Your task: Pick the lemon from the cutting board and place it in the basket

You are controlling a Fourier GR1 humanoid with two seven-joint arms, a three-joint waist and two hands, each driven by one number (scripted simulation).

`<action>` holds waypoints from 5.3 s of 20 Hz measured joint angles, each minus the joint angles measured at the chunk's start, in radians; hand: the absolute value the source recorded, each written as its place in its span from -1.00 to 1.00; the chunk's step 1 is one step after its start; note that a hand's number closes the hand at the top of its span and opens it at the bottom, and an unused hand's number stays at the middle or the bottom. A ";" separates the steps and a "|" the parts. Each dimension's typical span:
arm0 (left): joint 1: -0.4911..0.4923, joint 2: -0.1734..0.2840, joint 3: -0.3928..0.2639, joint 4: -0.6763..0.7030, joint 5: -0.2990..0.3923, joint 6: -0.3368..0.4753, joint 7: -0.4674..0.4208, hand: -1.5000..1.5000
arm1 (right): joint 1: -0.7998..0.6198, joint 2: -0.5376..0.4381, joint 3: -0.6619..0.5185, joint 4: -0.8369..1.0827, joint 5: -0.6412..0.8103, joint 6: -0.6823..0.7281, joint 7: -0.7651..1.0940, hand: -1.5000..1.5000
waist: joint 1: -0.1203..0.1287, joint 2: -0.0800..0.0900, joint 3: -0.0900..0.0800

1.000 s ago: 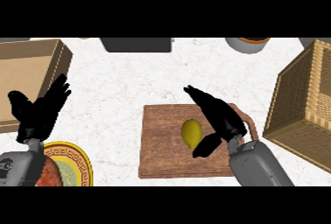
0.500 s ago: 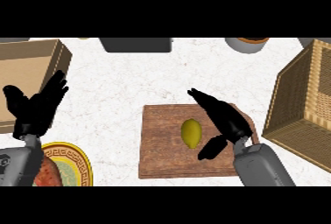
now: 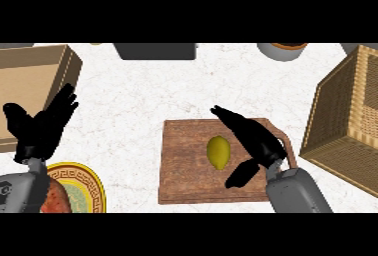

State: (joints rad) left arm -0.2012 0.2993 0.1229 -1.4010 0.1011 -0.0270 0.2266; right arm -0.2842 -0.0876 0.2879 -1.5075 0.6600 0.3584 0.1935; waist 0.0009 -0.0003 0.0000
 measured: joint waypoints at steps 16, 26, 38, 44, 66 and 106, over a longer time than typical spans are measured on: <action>0.008 -0.026 0.025 -0.008 -0.030 -0.025 0.003 0.00 | -0.008 0.040 0.068 0.173 0.221 -0.099 -0.074 1.00 | 0.003 -0.001 0.000; -0.007 -0.030 0.046 -0.007 -0.040 -0.037 0.016 0.00 | 0.002 0.077 0.121 0.199 0.290 -0.174 -0.040 1.00 | -0.001 -0.008 -0.002; 0.007 -0.027 0.055 -0.005 -0.038 -0.043 0.011 0.00 | 0.399 0.087 0.551 -0.161 0.360 -0.549 0.498 1.00 | -0.010 -0.008 -0.001; 0.009 -0.028 0.057 -0.002 -0.039 -0.045 0.004 0.00 | 0.391 0.065 0.638 -0.234 0.382 -0.785 0.478 1.00 | -0.013 -0.008 0.000; 0.018 -0.036 0.058 -0.008 -0.046 -0.034 0.003 0.00 | 0.271 -0.012 0.623 -0.289 0.941 -0.838 0.724 1.00 | -0.024 -0.008 -0.002; -0.003 -0.052 0.047 0.002 -0.062 -0.037 -0.008 0.00 | 0.069 -0.293 -0.559 -0.320 0.080 -0.616 0.440 -1.00 | 0.000 0.002 0.001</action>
State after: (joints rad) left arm -0.2046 0.2471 0.1701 -1.3988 0.0395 -0.0643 0.2184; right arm -0.2148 -0.3807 -0.2713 -1.8280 0.7404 -0.2572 0.6332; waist 0.0012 0.0013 0.0006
